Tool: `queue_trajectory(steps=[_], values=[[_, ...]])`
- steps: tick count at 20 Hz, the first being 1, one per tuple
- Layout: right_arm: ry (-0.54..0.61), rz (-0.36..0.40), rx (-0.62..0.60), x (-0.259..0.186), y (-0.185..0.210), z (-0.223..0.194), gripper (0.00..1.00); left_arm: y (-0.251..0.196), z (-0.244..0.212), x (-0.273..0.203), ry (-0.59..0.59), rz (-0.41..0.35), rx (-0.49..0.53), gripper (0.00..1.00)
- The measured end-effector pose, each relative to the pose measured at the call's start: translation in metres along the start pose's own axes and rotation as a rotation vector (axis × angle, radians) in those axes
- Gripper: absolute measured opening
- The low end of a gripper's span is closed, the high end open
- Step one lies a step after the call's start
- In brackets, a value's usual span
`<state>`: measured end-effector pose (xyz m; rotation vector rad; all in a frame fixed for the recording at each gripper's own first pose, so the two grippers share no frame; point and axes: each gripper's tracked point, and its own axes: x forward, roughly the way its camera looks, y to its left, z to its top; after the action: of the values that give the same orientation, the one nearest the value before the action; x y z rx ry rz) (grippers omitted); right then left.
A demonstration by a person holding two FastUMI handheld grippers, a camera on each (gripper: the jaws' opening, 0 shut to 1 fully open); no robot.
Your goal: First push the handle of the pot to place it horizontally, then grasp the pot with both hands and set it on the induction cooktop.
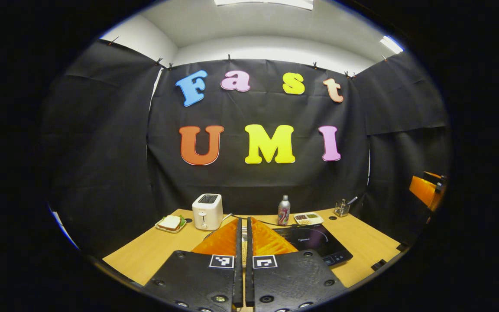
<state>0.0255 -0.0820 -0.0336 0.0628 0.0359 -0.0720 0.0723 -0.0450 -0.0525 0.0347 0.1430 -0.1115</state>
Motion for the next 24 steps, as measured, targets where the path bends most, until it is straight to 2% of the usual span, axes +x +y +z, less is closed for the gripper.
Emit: queue_trajectory(steps=[4,8,14,19,24], values=[[0.011,-0.01,-0.004,0.005,-0.006,-0.006,0.99,-0.001,-0.043,0.035,0.157,-0.022,0.0,0.0],[0.023,-0.01,-0.01,0.009,-0.008,-0.013,0.97,0.011,-0.102,0.065,0.372,-0.031,-0.007,0.0],[0.05,-0.002,-0.012,0.017,-0.008,-0.028,0.97,0.018,-0.18,0.084,0.624,-0.046,-0.041,0.0],[0.064,0.001,-0.02,0.018,-0.009,-0.032,0.97,0.02,-0.224,0.086,0.772,-0.058,-0.05,0.0],[0.071,0.006,-0.029,0.022,-0.005,-0.036,0.97,0.022,-0.248,0.088,0.858,-0.064,-0.045,0.0]])
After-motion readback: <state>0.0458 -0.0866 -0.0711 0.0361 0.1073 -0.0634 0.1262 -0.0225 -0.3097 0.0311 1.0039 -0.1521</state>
